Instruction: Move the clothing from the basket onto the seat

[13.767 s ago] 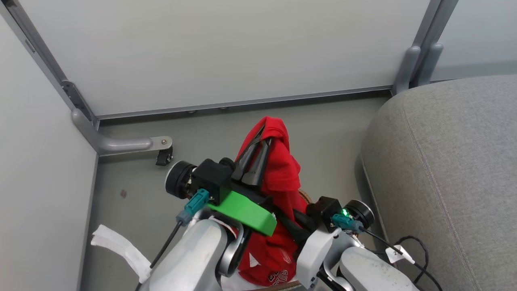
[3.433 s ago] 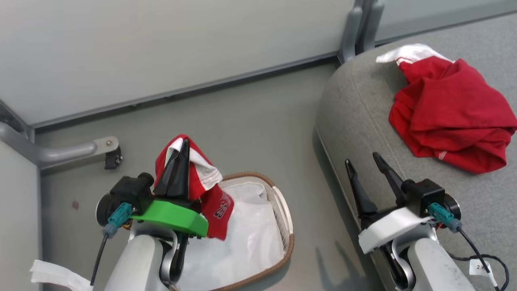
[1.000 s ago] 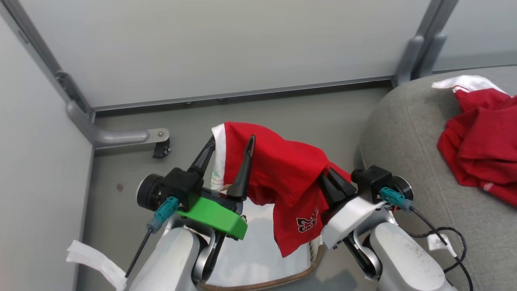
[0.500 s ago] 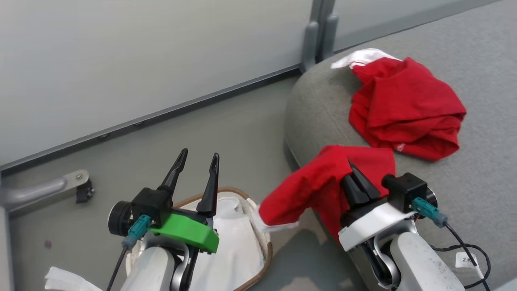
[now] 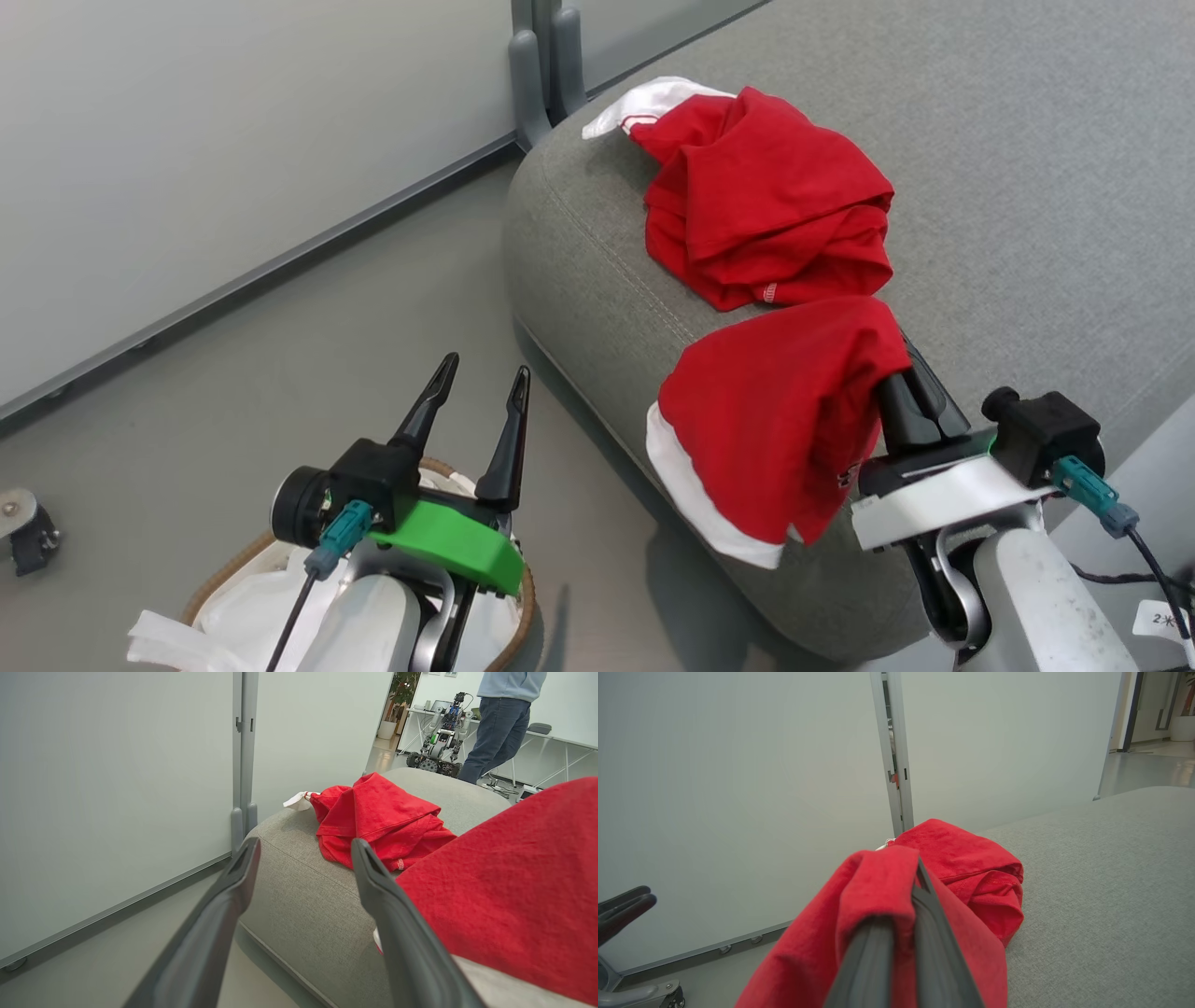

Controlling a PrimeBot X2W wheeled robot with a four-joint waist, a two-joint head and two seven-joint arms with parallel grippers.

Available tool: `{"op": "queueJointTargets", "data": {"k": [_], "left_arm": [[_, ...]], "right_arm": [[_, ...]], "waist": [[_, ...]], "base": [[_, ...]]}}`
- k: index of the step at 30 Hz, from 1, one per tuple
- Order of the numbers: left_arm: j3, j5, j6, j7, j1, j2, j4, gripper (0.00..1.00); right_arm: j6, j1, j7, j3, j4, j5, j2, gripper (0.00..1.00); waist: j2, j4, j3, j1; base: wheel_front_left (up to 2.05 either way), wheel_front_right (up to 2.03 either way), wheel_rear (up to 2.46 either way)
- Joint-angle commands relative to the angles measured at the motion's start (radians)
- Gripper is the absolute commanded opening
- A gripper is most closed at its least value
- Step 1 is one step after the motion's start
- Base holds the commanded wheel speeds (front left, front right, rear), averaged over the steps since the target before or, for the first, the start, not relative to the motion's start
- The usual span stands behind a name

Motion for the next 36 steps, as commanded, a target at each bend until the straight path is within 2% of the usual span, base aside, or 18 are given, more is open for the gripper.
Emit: {"op": "queueJointTargets", "data": {"k": [1, 4, 11, 16, 19, 27, 36], "left_arm": [[0.0, -0.002, -0.004, 0.001, -0.017, 0.006, 0.005, 1.0], [-0.013, 0.007, -0.004, 0.001, -0.027, 0.006, 0.007, 1.0], [-0.003, 0.022, -0.004, 0.001, -0.032, 0.039, -0.01, 1.0], [-0.034, 0.017, -0.004, 0.001, -0.066, 0.068, -0.02, 1.0], [-0.053, 0.01, -0.004, 0.001, -0.088, 0.082, -0.026, 1.0], [-0.094, 0.001, -0.004, 0.001, -0.163, 0.121, -0.036, 1.0], [-0.117, -0.003, -0.004, 0.001, -0.225, 0.158, -0.046, 1.0]], "right_arm": [[-0.001, -0.033, -0.002, -0.001, -0.011, -0.027, 0.0, 0.0], [-0.001, -0.104, -0.002, -0.004, -0.017, -0.067, -0.024, 0.0], [-0.001, -0.421, -0.002, 0.024, 0.027, -0.118, -0.154, 0.0], [-0.001, -0.651, -0.002, 0.003, 0.111, -0.161, -0.244, 0.0], [-0.001, -0.758, -0.002, -0.022, 0.177, -0.193, -0.278, 0.0], [-0.001, -0.919, -0.002, -0.061, 0.413, -0.313, -0.299, 0.0], [-0.001, -0.838, -0.001, -0.256, 0.598, -0.398, -0.242, 0.0]], "waist": [[-0.0001, -0.024, 0.038, 0.0], [-0.0001, -0.024, 0.06, 0.0], [-0.0001, -0.021, 0.131, 0.0], [-0.0001, 0.033, 0.201, 0.0], [-0.0001, 0.065, 0.238, 0.0], [-0.0001, 0.138, 0.344, 0.0], [-0.0001, 0.182, 0.456, 0.0]], "base": [[0.0, 0.0, 0.0], [0.0, 0.0, 0.0], [0.0, 0.0, 0.0], [0.0, 0.0, 0.0], [0.0, 0.0, 0.0], [0.0, 0.0, 0.0], [0.0, 0.0, 0.0]]}}
